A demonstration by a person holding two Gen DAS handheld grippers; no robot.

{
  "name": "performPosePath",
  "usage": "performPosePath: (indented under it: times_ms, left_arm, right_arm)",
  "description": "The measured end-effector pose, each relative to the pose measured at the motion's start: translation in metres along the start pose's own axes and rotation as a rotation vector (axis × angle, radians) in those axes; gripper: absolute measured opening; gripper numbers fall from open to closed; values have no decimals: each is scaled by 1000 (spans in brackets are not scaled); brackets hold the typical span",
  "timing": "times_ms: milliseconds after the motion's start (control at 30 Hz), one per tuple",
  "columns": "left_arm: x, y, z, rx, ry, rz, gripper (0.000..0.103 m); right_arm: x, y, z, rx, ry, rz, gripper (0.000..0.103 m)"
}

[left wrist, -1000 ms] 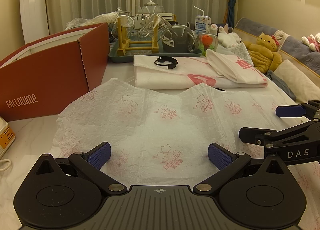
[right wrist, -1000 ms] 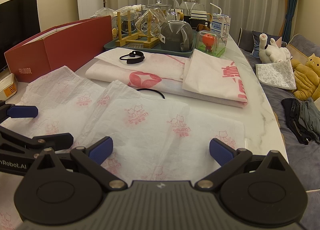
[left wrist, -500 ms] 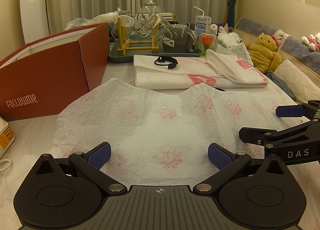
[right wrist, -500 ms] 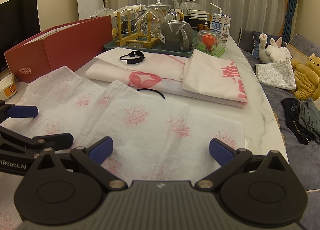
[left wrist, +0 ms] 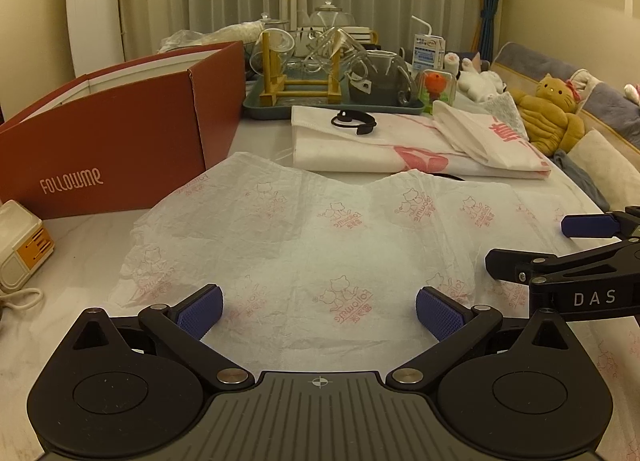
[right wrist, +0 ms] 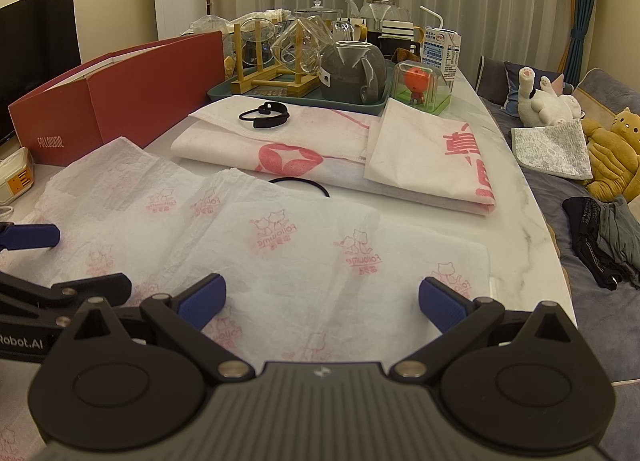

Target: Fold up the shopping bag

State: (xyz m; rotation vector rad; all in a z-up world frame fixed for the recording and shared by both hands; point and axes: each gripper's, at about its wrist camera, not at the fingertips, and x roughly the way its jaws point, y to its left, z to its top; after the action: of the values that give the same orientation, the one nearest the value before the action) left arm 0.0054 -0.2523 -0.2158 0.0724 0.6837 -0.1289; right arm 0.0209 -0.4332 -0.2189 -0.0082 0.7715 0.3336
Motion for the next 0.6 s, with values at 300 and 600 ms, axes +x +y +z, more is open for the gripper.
performPosePath:
  times_ms: [300,600]
  left_arm:
    - [-48,15,-8,1,0,0,103]
    - [-51,17,-9,0,0,1,103]
  right_arm:
    - [0,0,0,0,0,0,103]
    - [0,0,0,0,0,-1,103]
